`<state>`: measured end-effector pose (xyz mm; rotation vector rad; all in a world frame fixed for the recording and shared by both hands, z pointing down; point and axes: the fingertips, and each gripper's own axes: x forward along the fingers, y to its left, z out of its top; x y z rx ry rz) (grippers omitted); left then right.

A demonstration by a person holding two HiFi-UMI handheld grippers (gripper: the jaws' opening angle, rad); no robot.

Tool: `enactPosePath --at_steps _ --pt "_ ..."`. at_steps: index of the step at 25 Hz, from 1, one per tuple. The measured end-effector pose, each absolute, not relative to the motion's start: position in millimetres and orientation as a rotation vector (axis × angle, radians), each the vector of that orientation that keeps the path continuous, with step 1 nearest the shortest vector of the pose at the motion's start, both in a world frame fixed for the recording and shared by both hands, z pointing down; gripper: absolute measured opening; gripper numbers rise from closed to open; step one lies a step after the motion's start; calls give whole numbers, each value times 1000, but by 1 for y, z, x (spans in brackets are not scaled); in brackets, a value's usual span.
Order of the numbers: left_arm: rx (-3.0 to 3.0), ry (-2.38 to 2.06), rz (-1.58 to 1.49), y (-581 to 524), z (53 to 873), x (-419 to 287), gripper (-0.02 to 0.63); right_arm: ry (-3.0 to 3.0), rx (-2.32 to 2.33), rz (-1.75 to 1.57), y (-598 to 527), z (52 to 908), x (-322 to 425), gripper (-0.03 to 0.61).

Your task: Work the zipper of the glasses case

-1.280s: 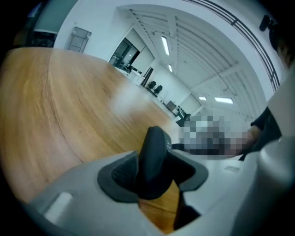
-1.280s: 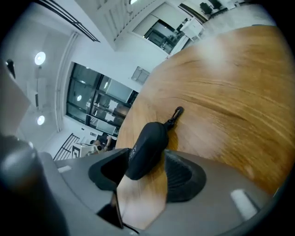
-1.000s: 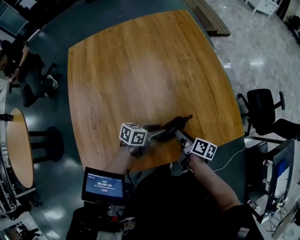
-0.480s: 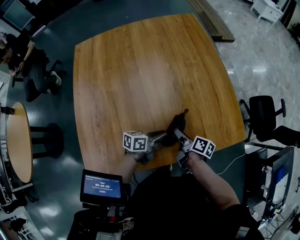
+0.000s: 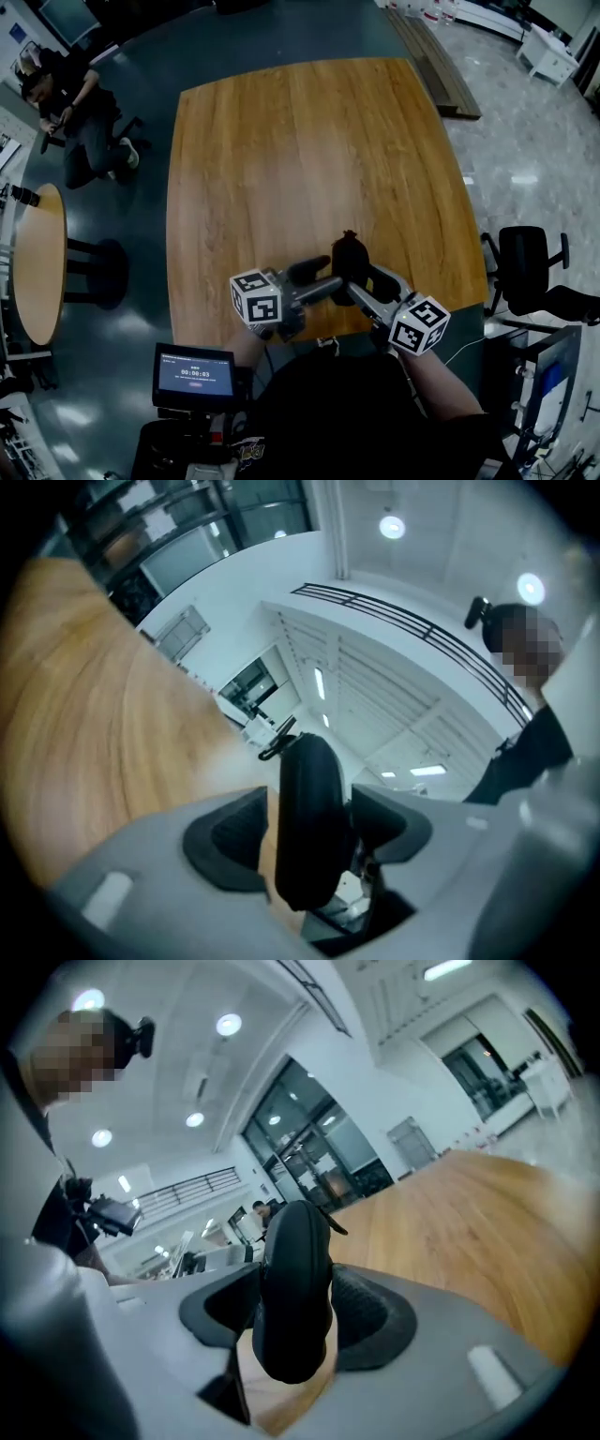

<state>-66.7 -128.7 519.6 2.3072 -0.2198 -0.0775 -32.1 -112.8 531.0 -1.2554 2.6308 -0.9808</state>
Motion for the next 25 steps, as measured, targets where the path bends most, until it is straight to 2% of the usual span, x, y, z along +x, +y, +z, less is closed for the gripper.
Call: enactPosePath --at_steps 5,15,21,23,25 --pt "2473 -253 -100 -119 472 -54 273 2793 -1185 -750 -100 491 -43 235" --pt "2589 -387 -261 -93 427 -17 286 2891 -1003 -677 -73 454 -14 216" --pt "2620 -570 -377 -94 405 -20 282 2923 -910 -547 -72 436 -11 218" --pt "2643 -660 -380 -96 402 -21 282 2897 -885 -569 -70 435 1 238" --pt "2692 -782 -308 -99 402 -23 282 2839 -961 -553 -75 429 25 221"
